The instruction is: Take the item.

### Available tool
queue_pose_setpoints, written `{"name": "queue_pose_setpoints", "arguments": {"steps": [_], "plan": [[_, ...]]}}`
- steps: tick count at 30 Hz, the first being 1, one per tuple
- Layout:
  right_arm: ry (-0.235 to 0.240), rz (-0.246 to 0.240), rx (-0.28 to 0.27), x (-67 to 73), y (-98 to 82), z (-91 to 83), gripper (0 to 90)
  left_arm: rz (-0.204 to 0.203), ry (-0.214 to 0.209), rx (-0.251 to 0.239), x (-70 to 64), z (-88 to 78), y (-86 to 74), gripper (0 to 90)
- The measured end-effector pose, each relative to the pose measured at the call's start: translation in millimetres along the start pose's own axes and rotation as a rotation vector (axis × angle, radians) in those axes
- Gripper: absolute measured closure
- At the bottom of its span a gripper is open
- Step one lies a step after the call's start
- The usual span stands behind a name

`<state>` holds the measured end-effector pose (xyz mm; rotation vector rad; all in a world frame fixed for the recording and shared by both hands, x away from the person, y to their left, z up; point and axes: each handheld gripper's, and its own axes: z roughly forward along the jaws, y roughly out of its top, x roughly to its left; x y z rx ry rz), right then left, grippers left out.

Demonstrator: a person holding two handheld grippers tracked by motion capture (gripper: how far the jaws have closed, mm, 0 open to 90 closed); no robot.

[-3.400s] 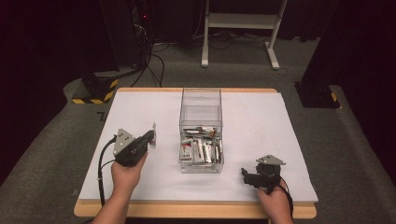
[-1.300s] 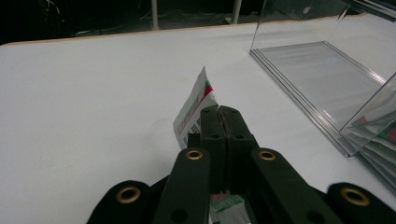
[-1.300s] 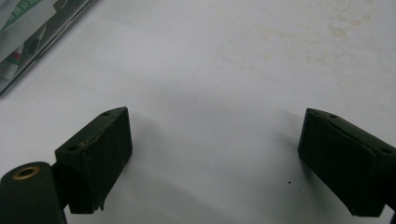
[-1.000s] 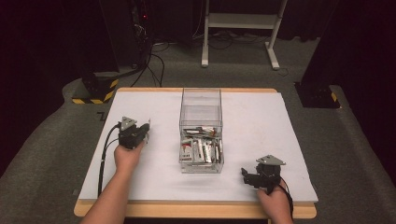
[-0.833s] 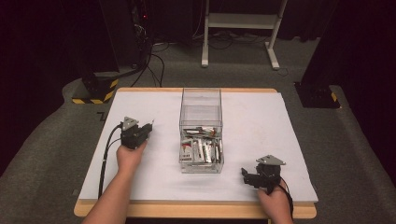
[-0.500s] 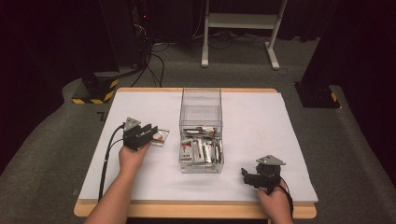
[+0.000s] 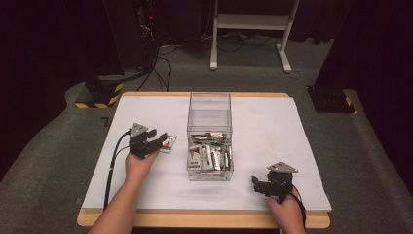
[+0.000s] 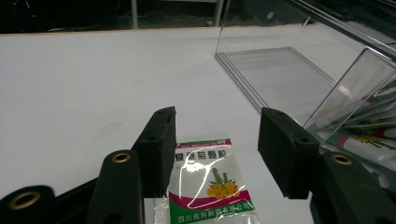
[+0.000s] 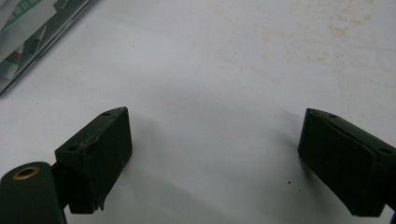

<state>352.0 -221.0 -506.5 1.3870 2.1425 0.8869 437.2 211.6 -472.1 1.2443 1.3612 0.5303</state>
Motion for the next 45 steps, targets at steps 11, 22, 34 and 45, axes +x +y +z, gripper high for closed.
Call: {"name": "queue_pose_setpoints", "arguments": {"steps": [11,22,34,45], "plan": [[-0.001,0.0,0.0,0.0,0.1,0.1,9.6,0.026,0.007,0.041,-8.4,-10.9,-0.7,39.9],[-0.001,0.0,0.0,0.1,0.1,0.1,9.6,0.023,-0.006,0.045,-14.5,-30.5,-3.8,38.8],[-0.001,0.001,0.0,0.2,0.0,0.1,9.6,0.038,-0.001,0.114,-4.7,-52.1,-25.2,37.8],[-0.001,0.004,0.001,0.5,-0.1,0.0,9.6,0.094,0.013,0.211,7.2,-79.6,-53.5,35.9]]}}
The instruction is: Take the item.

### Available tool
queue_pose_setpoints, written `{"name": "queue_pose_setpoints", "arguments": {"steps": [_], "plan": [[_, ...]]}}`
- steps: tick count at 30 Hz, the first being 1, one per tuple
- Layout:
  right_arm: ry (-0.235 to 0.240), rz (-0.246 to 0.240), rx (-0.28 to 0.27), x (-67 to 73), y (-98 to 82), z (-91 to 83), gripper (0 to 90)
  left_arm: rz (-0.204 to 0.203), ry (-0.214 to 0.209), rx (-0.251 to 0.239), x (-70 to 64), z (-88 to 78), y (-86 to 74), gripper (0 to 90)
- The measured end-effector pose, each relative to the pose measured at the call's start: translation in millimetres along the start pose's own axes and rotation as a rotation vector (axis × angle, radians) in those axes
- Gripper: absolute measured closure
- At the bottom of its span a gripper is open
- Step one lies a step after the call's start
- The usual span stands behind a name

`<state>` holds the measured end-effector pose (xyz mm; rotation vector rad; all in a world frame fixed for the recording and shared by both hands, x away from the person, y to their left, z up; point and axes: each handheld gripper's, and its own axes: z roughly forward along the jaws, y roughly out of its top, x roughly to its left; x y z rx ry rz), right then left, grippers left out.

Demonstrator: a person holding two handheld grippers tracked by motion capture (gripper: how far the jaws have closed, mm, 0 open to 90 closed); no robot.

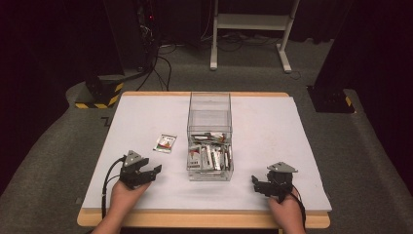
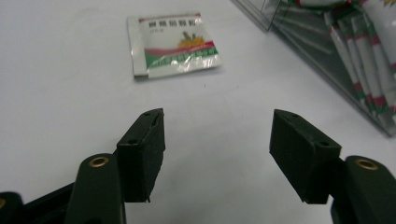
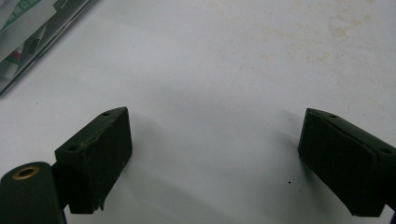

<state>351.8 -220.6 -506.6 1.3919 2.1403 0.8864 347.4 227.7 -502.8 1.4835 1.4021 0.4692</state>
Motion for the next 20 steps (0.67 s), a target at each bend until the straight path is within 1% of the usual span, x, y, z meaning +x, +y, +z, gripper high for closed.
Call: {"name": "queue_pose_setpoints", "arguments": {"steps": [1,2,3,4,5,7,9,10,11,12,13,14,20], "plan": [[0.0,-0.001,-0.001,-0.1,0.0,0.0,9.6,0.004,0.004,0.006,0.8,-2.4,-2.5,35.9],[0.0,0.0,0.0,0.0,0.0,0.0,9.6,0.033,0.012,0.022,3.3,-5.5,-5.4,35.7],[0.0,0.0,0.0,0.0,0.0,0.0,9.6,0.034,0.018,0.02,3.8,-6.6,-8.9,35.3],[0.0,-0.002,0.0,-0.1,0.0,0.0,9.6,0.056,0.029,0.033,5.6,-7.7,-14.2,34.7],[0.0,-0.001,0.0,-0.1,0.0,0.0,9.6,0.061,0.028,0.034,6.6,-7.7,-16.7,32.5],[0.0,0.0,0.0,0.0,-0.1,0.0,9.6,0.057,0.023,0.034,7.5,-10.6,-17.5,31.1],[0.0,0.0,0.0,0.0,-0.1,0.0,9.6,0.066,0.021,0.036,6.1,-9.8,-18.7,29.1],[-0.001,-0.001,-0.001,0.0,0.0,0.1,9.6,0.087,0.028,0.039,5.8,-9.7,-19.4,28.8],[0.0,0.0,0.0,0.1,0.0,0.0,9.6,0.095,0.034,0.038,4.9,-9.5,-20.1,28.6],[0.0,0.0,0.0,0.1,0.0,0.0,9.6,0.088,0.035,0.031,4.7,-9.2,-20.3,28.6],[0.0,0.0,0.0,0.1,-0.1,0.0,9.6,0.091,0.034,0.031,5.2,-9.4,-20.3,28.6],[0.0,0.0,0.0,0.1,-0.1,0.0,9.6,0.079,0.034,0.023,4.5,-9.0,-20.6,28.7],[-0.001,0.0,0.0,0.1,-0.1,0.0,9.6,0.079,0.033,0.024,4.7,-9.1,-20.6,28.8]]}}
